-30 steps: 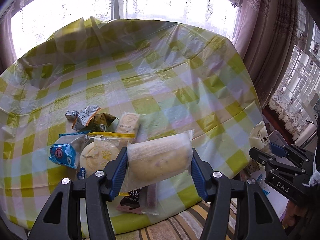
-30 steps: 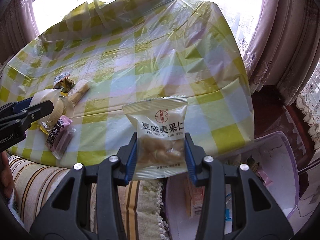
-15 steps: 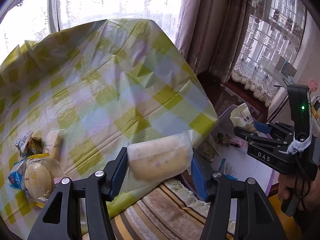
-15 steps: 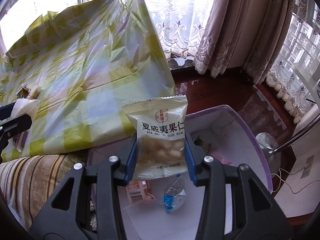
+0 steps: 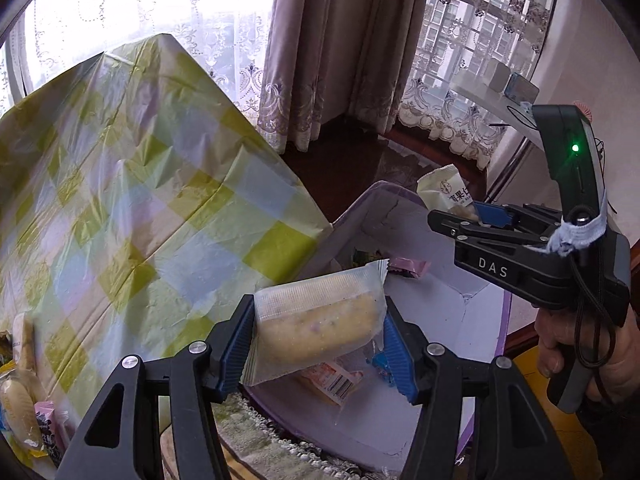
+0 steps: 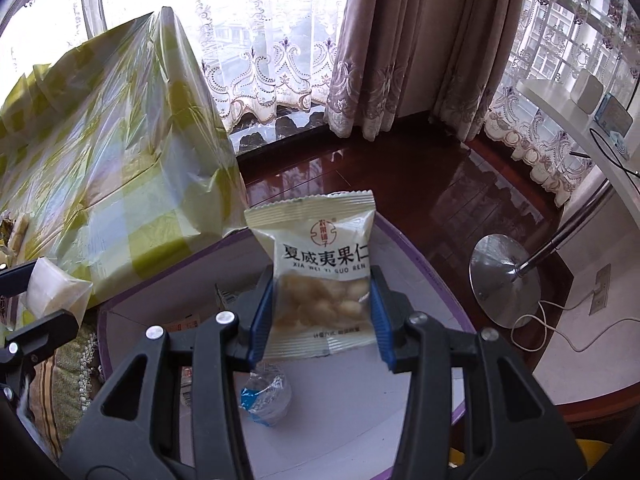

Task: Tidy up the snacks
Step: 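Open both tools to drop the nut bag and bread bag into the box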

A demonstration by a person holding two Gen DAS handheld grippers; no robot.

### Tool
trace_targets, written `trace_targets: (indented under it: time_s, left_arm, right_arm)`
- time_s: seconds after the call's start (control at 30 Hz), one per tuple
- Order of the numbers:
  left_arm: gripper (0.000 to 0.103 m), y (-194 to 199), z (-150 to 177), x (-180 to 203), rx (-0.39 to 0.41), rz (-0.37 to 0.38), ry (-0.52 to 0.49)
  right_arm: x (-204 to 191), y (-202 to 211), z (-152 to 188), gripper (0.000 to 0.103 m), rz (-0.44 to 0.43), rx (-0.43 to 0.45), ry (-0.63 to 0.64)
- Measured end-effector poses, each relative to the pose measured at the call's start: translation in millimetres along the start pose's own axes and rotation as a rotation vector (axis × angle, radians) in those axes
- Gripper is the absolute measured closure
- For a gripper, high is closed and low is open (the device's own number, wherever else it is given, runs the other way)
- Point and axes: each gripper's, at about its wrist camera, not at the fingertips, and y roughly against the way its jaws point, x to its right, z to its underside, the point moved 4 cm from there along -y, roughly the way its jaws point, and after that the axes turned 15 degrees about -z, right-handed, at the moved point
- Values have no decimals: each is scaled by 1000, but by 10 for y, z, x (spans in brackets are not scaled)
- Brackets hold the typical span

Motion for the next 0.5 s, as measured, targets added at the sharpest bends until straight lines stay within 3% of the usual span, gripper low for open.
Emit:
trace_targets:
  time_s: [0.13, 0.27, 0.5]
  left_arm:
    - [30, -99, -30, 146, -23, 48, -19]
    - [29, -107, -26, 63, -26, 54, 16]
    - [29, -106, -31, -268, -24, 7, 114]
  right_arm:
    - [22, 17, -27, 54, 4, 4, -6]
    - [19, 40, -47, 31, 20, 13, 2]
    - [-9, 55, -58, 31, 12, 17, 0]
